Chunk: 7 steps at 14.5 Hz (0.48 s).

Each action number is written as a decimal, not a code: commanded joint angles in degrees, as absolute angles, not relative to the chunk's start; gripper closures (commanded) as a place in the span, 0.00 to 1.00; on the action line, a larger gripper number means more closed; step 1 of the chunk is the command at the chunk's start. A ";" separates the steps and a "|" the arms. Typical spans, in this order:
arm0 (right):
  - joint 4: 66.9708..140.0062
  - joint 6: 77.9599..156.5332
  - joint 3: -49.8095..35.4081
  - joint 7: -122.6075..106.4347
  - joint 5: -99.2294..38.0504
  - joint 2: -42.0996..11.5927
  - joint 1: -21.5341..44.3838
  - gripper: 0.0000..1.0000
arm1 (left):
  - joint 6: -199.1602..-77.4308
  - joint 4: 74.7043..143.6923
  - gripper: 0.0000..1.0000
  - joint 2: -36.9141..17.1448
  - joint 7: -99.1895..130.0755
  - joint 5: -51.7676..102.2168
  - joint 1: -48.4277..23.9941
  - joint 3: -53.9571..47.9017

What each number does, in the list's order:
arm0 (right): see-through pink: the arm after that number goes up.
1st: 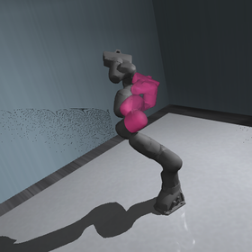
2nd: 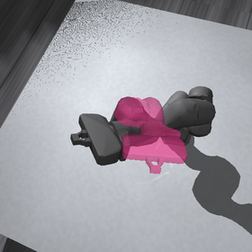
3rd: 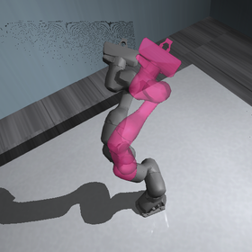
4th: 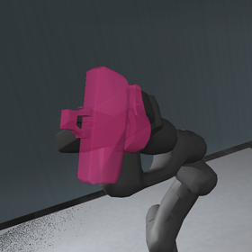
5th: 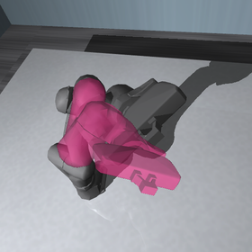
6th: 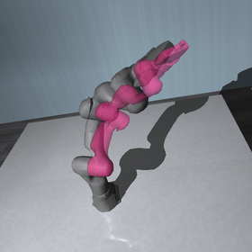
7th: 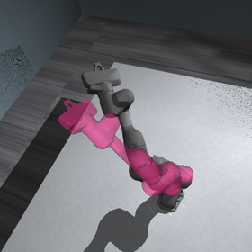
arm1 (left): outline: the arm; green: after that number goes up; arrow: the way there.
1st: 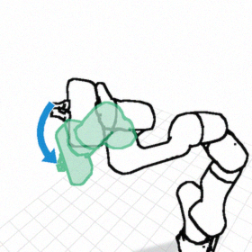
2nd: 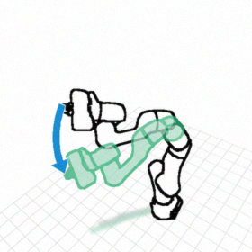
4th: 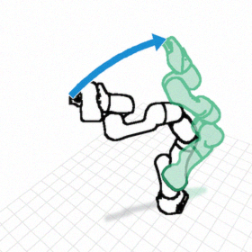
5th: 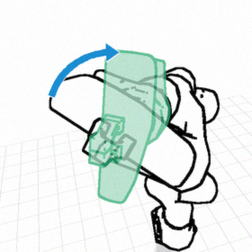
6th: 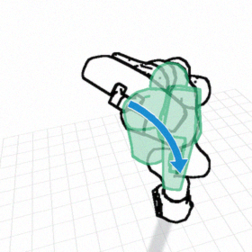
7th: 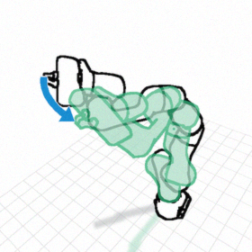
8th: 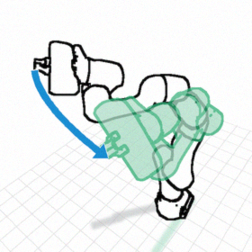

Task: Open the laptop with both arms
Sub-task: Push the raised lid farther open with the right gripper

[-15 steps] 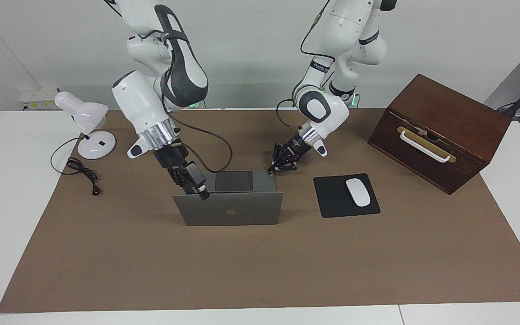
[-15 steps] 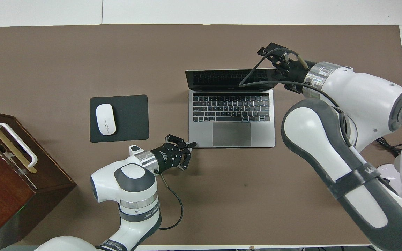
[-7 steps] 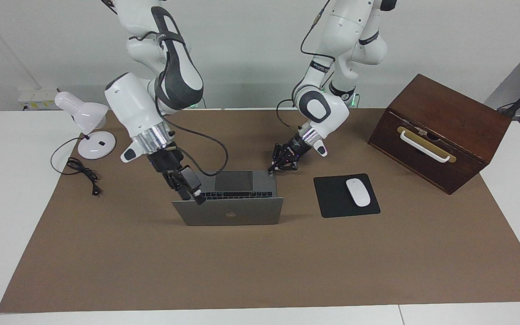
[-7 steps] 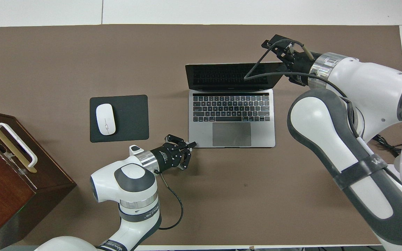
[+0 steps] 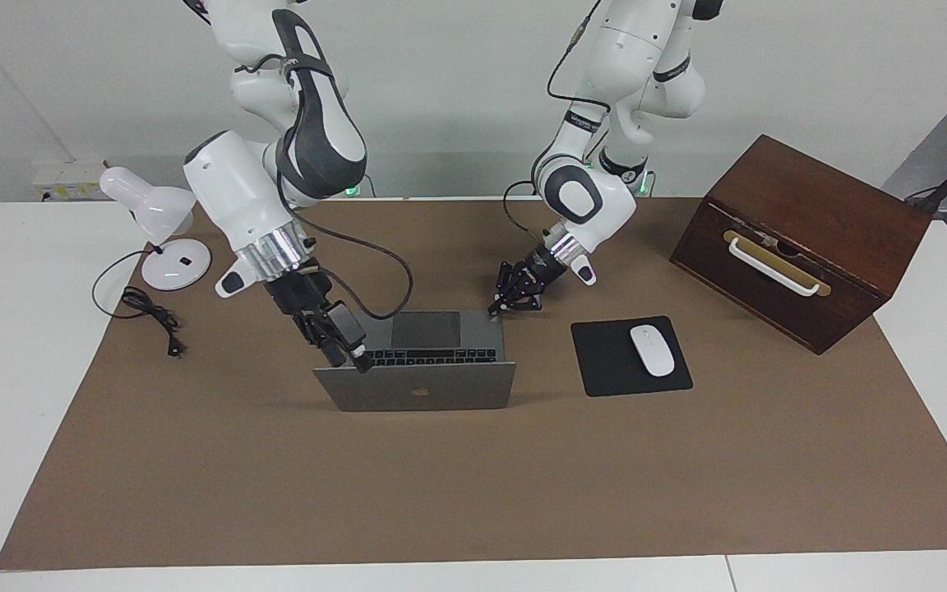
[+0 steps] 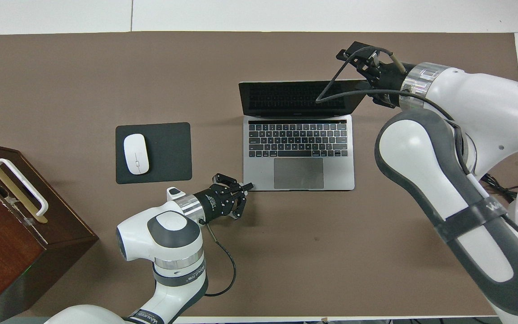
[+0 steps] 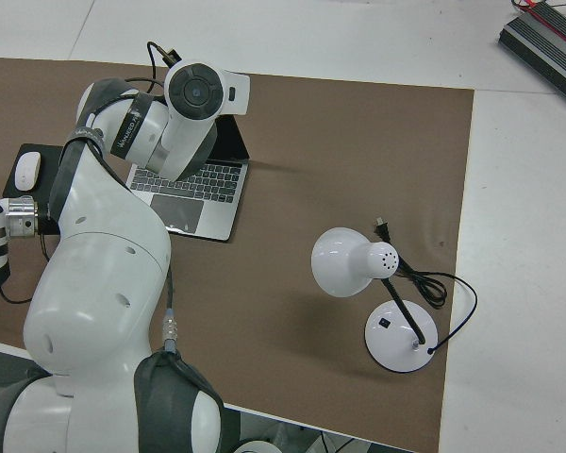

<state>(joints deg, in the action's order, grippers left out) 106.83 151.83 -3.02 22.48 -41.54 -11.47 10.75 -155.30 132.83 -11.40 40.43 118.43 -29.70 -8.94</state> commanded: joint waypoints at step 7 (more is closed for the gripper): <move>102.22 139.84 -1.23 24.78 -39.38 -10.38 10.11 0.00 | -156.27 129.55 1.00 -11.52 38.85 120.06 -29.27 -8.26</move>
<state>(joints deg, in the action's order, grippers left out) 103.08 142.01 -1.08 22.62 -41.45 -11.24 10.71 -155.34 130.76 -11.68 40.27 118.43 -29.63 -8.47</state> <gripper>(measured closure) 0.000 0.991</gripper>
